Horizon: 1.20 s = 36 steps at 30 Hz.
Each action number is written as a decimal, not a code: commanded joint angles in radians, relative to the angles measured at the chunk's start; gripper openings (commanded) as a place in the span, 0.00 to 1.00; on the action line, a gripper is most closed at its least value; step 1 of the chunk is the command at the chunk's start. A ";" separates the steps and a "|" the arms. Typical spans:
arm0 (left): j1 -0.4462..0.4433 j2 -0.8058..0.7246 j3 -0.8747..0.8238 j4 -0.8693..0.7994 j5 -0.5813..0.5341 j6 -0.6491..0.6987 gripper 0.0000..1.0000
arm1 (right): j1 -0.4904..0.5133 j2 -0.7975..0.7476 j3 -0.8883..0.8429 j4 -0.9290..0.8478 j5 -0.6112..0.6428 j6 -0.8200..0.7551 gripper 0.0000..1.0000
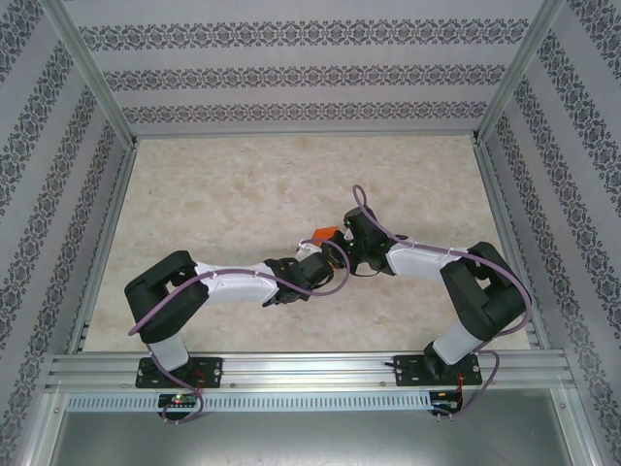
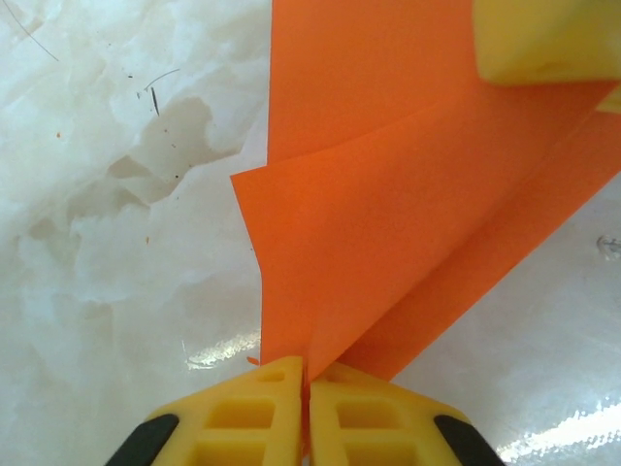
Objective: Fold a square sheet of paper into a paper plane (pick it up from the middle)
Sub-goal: Fourth fold the wing at the center of the table.
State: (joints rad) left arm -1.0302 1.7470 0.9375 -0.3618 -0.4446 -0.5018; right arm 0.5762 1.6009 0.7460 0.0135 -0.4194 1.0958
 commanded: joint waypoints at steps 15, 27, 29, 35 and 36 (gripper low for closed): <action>0.176 -0.102 -0.124 0.222 0.448 -0.059 0.01 | -0.072 -0.218 0.010 -0.141 0.016 -0.195 0.58; 0.334 -0.049 -0.181 0.387 0.805 -0.139 0.03 | -0.034 -0.124 0.068 -0.102 -0.102 -0.269 0.39; 0.348 -0.037 -0.179 0.399 0.841 -0.151 0.03 | -0.013 -0.075 0.097 -0.097 -0.102 -0.273 0.32; 0.373 -0.003 -0.171 0.410 0.911 -0.175 0.03 | 0.010 0.035 0.137 -0.020 -0.101 -0.228 0.19; 0.375 -0.002 -0.170 0.412 0.917 -0.179 0.03 | 0.009 0.050 0.143 -0.021 -0.098 -0.228 0.18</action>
State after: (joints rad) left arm -0.6689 1.7214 0.7654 0.0120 0.4046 -0.6510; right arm 0.5827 1.6215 0.8543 -0.0628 -0.5106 0.8585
